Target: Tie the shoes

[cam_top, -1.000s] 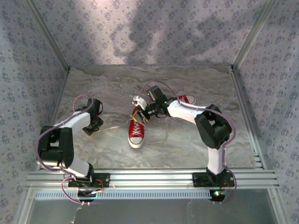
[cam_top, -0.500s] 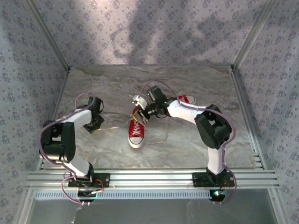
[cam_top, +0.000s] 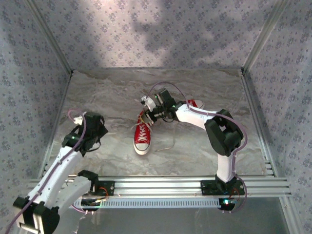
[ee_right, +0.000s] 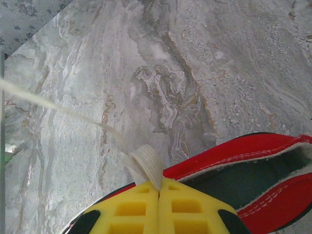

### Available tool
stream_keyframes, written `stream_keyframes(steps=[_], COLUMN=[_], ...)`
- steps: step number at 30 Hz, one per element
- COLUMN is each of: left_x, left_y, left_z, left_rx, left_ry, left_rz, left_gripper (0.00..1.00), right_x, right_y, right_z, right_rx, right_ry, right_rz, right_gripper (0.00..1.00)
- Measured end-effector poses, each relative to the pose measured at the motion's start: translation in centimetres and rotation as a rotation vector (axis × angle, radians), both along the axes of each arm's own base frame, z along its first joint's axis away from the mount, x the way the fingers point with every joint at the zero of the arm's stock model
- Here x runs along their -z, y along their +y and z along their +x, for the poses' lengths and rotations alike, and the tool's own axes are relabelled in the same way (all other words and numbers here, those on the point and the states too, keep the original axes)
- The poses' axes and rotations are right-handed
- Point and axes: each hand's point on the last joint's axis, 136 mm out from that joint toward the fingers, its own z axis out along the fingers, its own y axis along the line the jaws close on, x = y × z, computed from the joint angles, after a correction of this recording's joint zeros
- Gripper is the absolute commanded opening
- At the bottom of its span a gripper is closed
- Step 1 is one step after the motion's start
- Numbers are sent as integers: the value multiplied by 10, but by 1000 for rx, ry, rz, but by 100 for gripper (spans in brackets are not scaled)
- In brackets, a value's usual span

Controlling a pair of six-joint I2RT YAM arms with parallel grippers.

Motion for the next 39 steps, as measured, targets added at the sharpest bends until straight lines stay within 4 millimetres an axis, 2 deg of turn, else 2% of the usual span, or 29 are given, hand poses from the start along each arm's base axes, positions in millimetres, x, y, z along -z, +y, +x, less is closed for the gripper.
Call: stream_keyframes(steps=[5,14,19,23,26,31,33,35,39], left_x=[-5,-27,-51,-70,-74,-69,-64,-63,-74], left_y=[-46,-148,-204,-236,-252,-272,-276,-276,-267], left_z=[-19,-47,-64,-69,-65,-53,-50,-50,-48], left_rx=[208,698,944,1051,1083,1101,1107,1112,1091], left_ry=[-25,-102,-154,-219,-241,-245,-243,-244,-295], left_rz=[-51,-144,-152,-175,-176,-160,-150,-141,-120], left_gripper=[0,0,0,0,1,40,50,54,54], right_x=[-5,-14,-16,-15,-10,-2,-1,-1,-1], right_y=[1,1,0,0,0,1,1,1,0], right_z=[4,12,14,16,17,17,17,17,18], right_rx=[21,63,77,84,87,90,91,91,93], right_ry=[9,23,36,46,56,75,78,77,78], right_rz=[7,16,19,18,13,2,2,2,1], right_gripper=[0,0,0,0,0,0,0,0,0])
